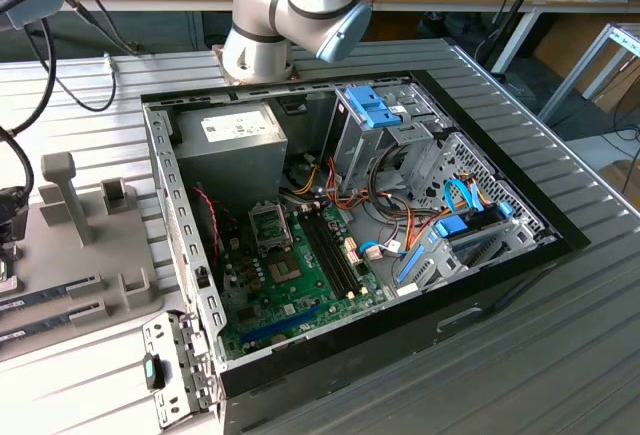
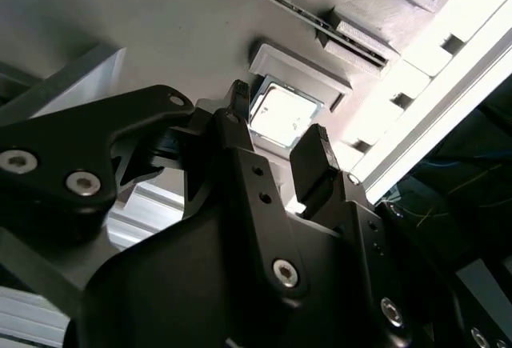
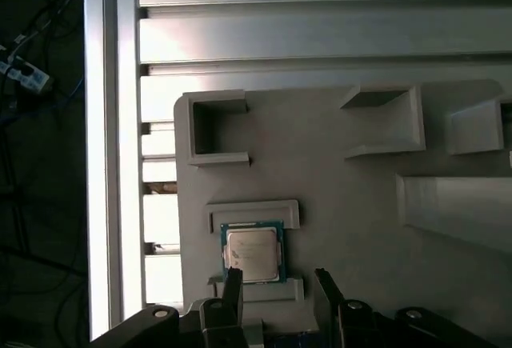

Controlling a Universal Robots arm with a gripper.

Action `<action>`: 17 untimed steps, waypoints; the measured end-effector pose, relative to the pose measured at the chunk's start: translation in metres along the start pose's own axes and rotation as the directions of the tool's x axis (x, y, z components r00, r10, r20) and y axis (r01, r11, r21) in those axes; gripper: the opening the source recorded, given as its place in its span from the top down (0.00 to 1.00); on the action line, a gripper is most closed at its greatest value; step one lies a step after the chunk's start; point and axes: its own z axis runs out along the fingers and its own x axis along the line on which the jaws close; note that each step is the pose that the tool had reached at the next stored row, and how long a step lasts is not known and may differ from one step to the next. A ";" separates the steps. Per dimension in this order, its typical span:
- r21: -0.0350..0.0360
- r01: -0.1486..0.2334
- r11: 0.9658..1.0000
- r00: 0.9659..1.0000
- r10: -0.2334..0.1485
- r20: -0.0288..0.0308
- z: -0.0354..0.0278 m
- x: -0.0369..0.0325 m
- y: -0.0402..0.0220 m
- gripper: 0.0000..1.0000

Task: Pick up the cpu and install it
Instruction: 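Pick up the cpu and move it towards the insertion slot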

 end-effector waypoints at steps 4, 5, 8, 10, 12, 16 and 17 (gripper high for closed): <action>0.019 0.021 1.000 1.000 -0.021 0.000 0.0049 0.0019 0.0095 0.52; 0.024 0.025 0.999 1.000 -0.025 0.000 0.0055 0.0023 0.0107 0.52; 0.031 0.039 0.999 0.999 -0.039 -0.001 0.0080 0.0036 0.0137 0.52; 0.031 0.046 0.998 0.999 -0.046 -0.001 0.0096 0.0051 0.0137 0.52; 0.030 0.050 0.998 0.999 -0.050 -0.001 0.0121 0.0073 0.0136 0.52; 0.030 0.053 0.998 0.999 -0.053 -0.001 0.0201 0.0107 0.0131 0.52; 0.030 0.055 0.998 0.999 -0.055 -0.001 0.0214 0.0108 0.0130 0.52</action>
